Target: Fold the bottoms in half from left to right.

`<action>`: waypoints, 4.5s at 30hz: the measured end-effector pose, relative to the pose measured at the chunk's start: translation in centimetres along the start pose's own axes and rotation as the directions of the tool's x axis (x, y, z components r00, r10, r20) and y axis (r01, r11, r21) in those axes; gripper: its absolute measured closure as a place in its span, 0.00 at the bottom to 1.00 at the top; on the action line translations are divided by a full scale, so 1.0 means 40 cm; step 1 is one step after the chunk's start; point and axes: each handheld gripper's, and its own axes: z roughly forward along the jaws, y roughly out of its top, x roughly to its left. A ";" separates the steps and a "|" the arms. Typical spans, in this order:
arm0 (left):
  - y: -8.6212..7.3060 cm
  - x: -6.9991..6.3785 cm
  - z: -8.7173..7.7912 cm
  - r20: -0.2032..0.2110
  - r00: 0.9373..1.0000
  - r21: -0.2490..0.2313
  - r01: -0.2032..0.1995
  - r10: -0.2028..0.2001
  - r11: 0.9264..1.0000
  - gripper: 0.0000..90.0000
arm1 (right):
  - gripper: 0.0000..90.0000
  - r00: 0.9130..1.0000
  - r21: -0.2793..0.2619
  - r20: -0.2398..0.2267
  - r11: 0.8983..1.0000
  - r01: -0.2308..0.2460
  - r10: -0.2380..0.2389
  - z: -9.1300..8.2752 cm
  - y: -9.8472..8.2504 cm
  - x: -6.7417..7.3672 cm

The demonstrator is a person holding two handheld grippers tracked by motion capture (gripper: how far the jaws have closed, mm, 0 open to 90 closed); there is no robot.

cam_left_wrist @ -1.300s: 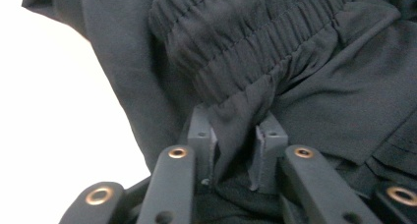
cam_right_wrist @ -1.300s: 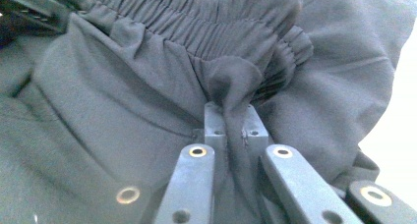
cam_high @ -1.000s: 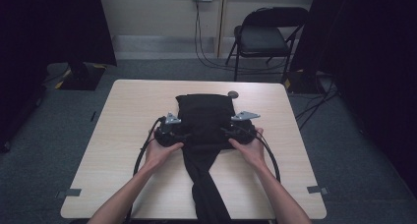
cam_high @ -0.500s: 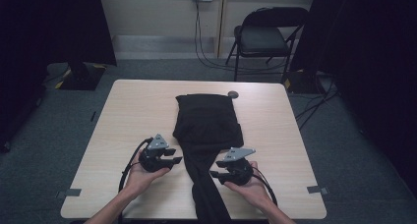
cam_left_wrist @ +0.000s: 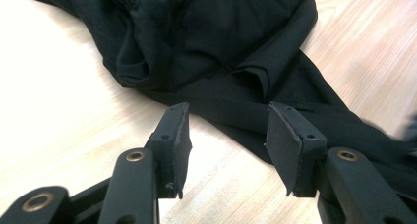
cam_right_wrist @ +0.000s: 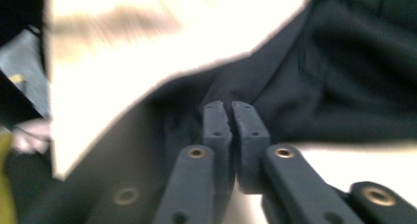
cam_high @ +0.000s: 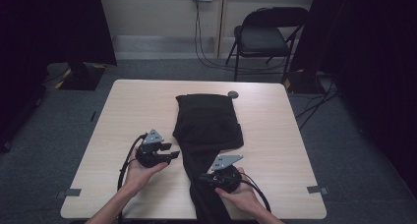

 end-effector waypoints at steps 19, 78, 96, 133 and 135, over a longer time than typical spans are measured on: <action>-0.005 -0.020 -0.017 0.081 0.997 0.009 -0.006 0.005 1.000 0.57 | 0.68 0.992 -0.029 -0.125 0.999 0.013 -0.017 0.057 0.108 0.067; -0.093 -0.055 -0.070 0.212 0.977 0.159 -0.018 -0.017 0.987 0.59 | 0.59 0.968 0.096 -0.177 0.976 0.196 -0.177 0.082 -0.008 0.183; -0.108 -0.088 -0.039 0.213 0.976 0.288 -0.107 0.045 0.952 0.51 | 0.41 0.972 -0.043 0.219 0.996 -0.073 0.081 -0.027 0.039 -0.153; 0.053 0.097 0.046 0.046 0.999 0.018 0.020 -0.021 1.000 0.54 | 0.41 0.943 -0.100 0.310 0.991 -0.093 0.120 -0.048 0.099 -0.254; 0.076 0.120 0.086 0.040 0.998 0.002 0.047 -0.047 0.999 0.51 | 0.36 0.935 -0.101 0.326 0.988 -0.113 0.140 -0.039 0.096 -0.299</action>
